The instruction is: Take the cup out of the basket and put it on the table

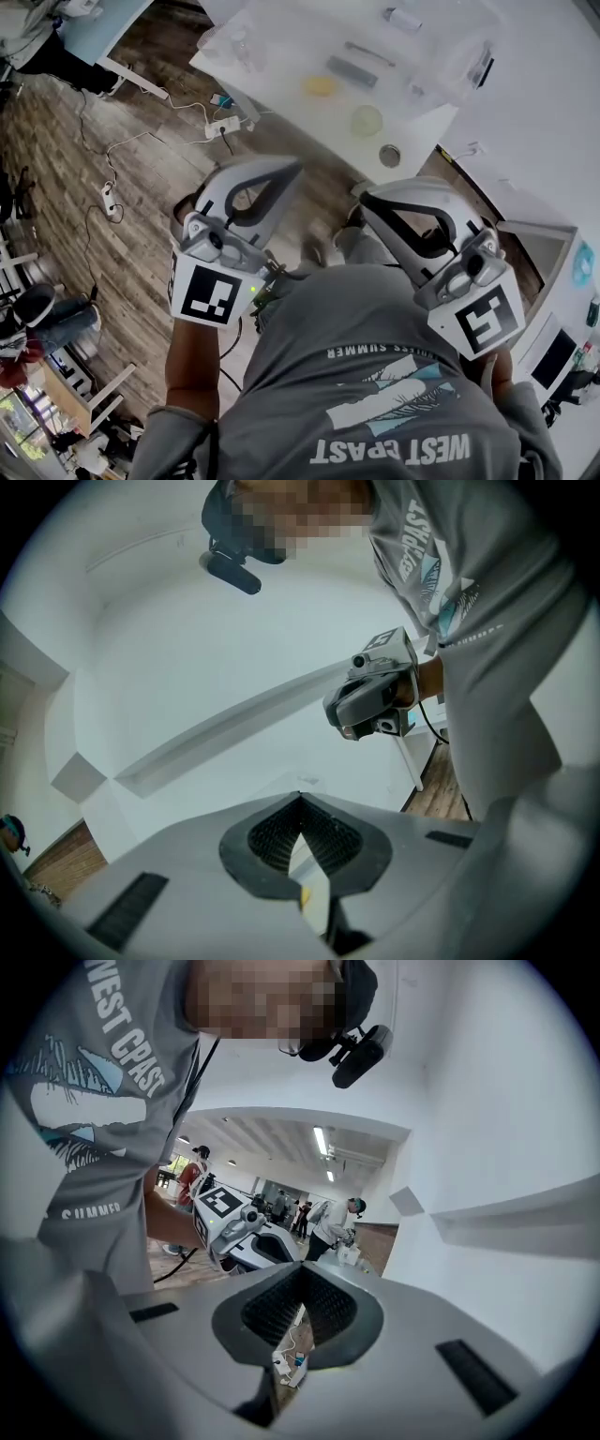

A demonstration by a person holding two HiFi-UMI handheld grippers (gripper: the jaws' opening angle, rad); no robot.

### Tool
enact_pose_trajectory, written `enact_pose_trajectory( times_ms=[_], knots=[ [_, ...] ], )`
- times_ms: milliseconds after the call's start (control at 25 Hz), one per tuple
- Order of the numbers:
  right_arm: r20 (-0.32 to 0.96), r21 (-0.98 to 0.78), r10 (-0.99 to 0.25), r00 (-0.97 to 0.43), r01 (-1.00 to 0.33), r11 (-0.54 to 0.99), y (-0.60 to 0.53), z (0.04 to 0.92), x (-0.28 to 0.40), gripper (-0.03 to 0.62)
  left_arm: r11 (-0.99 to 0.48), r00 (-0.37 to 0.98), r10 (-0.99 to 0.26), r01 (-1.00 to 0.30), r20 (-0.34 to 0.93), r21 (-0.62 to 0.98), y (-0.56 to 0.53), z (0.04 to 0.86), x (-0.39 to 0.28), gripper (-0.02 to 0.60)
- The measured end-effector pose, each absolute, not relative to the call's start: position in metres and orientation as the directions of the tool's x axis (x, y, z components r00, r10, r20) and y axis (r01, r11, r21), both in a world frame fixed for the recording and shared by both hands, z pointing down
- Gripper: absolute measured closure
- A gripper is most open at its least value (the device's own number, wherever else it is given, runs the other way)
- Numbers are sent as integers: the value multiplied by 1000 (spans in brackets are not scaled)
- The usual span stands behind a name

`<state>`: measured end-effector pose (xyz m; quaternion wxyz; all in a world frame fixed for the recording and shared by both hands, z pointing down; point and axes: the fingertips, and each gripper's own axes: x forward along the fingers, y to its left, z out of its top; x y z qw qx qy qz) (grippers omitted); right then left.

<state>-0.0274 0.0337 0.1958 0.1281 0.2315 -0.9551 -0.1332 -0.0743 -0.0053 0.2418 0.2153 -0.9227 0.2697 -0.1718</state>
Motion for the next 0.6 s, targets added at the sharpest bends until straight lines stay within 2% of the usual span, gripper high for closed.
enact_pose_trajectory(
  times_ms=[200, 600],
  knots=[
    [197, 329, -502, -842, -426, 843, 67, 198, -37, 583, -755, 814, -559, -422, 157, -502, 26, 236, -86, 574],
    [219, 342, -541, -812, -455, 822, 105, 191, -34, 585, -752, 816, -557, -417, 155, -510, 58, 228, -97, 574]
  ],
)
